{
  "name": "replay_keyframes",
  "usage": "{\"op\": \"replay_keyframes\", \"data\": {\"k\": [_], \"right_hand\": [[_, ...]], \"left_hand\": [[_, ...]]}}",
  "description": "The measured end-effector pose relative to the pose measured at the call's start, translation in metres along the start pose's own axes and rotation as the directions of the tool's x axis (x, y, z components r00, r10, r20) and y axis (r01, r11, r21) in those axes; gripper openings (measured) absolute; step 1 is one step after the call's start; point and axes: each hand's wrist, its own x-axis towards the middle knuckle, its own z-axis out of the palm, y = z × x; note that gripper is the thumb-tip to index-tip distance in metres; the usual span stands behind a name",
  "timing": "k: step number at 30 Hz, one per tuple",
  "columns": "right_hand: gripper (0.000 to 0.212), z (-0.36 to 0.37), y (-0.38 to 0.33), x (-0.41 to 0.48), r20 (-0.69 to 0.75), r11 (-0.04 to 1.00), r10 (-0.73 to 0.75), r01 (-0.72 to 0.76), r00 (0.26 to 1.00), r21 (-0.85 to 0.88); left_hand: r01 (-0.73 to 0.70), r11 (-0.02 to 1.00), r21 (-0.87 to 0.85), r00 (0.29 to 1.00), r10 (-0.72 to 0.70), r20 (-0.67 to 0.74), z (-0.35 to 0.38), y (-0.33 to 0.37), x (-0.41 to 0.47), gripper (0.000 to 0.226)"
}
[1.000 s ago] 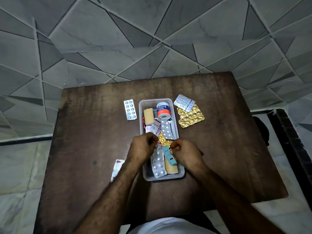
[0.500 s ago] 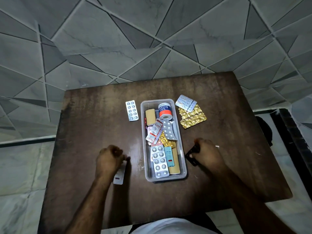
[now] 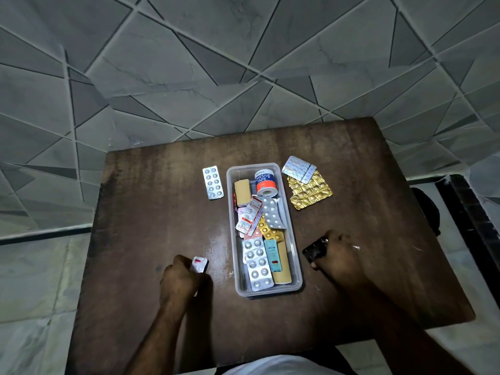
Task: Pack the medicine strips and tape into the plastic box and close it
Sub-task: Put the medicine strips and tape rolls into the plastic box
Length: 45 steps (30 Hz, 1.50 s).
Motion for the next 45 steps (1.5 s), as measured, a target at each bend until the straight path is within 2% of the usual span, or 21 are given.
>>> {"op": "replay_keyframes", "data": {"k": [3, 5, 8, 11, 15, 18, 22, 25, 28, 30, 33, 37, 40, 45], "right_hand": [[0.053, -0.005, 0.004, 0.005, -0.030, 0.986, 0.027, -0.022, 0.999, 0.167], [0.035, -0.011, 0.006, 0.009, 0.009, 0.950, 0.082, -0.081, 0.997, 0.301], [0.025, -0.027, 0.002, 0.016, 0.002, 0.853, 0.145, -0.126, 0.989, 0.507], [0.024, -0.052, -0.017, 0.016, -0.086, 0.773, 0.113, -0.034, 0.990, 0.633], [0.020, -0.072, -0.060, 0.012, -0.139, 0.661, -0.032, 0.125, 0.990, 0.740], [0.020, -0.066, -0.091, 0.014, -0.120, 0.719, -0.116, 0.166, 0.986, 0.675], [0.028, -0.057, -0.116, 0.019, -0.131, 0.837, -0.199, 0.238, 0.971, 0.492], [0.033, -0.052, -0.125, 0.025, -0.073, 0.895, -0.265, 0.273, 0.962, 0.353], [0.037, -0.048, -0.128, 0.030, -0.045, 0.920, -0.339, 0.341, 0.940, 0.194], [0.037, -0.048, -0.128, 0.032, -0.041, 0.914, -0.375, 0.377, 0.926, 0.148], [0.032, -0.055, -0.126, 0.041, -0.084, 0.896, -0.415, 0.423, 0.906, 0.133], [0.022, -0.073, -0.120, 0.064, -0.215, 0.898, -0.345, 0.388, 0.914, 0.206], [0.033, -0.079, -0.110, 0.095, -0.220, 0.928, -0.252, 0.300, 0.942, 0.222], [0.054, -0.082, -0.098, 0.137, -0.171, 0.962, -0.228, 0.249, 0.958, 0.111]], "left_hand": [[0.000, 0.990, -0.138, 1.000, -0.002, -0.017, -0.007, 0.013, 0.000, 0.044], [-0.035, 0.969, -0.243, 0.999, 0.029, -0.028, -0.011, 0.027, 0.001, 0.042], [-0.115, 0.942, -0.315, 0.993, 0.099, -0.068, -0.017, 0.054, 0.001, 0.047], [-0.230, 0.923, -0.307, 0.971, 0.198, -0.133, -0.019, 0.085, -0.003, 0.054], [-0.361, 0.914, -0.188, 0.926, 0.326, -0.190, -0.017, 0.128, -0.012, 0.056], [-0.387, 0.914, -0.124, 0.912, 0.360, -0.194, -0.008, 0.145, -0.010, 0.059], [-0.383, 0.924, -0.008, 0.909, 0.375, -0.180, -0.001, 0.157, -0.011, 0.058], [-0.391, 0.918, 0.069, 0.899, 0.397, -0.187, 0.003, 0.160, -0.010, 0.056], [-0.426, 0.886, 0.182, 0.873, 0.455, -0.172, 0.008, 0.160, -0.008, 0.055], [-0.453, 0.865, 0.217, 0.859, 0.489, -0.154, 0.010, 0.158, -0.006, 0.054], [-0.468, 0.882, 0.047, 0.861, 0.468, -0.199, 0.005, 0.158, 0.001, 0.044], [-0.339, 0.914, -0.223, 0.918, 0.268, -0.293, -0.018, 0.153, 0.029, 0.028], [-0.253, 0.939, -0.231, 0.942, 0.184, -0.281, -0.030, 0.149, 0.060, 0.027], [-0.159, 0.974, -0.165, 0.973, 0.126, -0.192, -0.026, 0.147, 0.104, 0.048]]}}
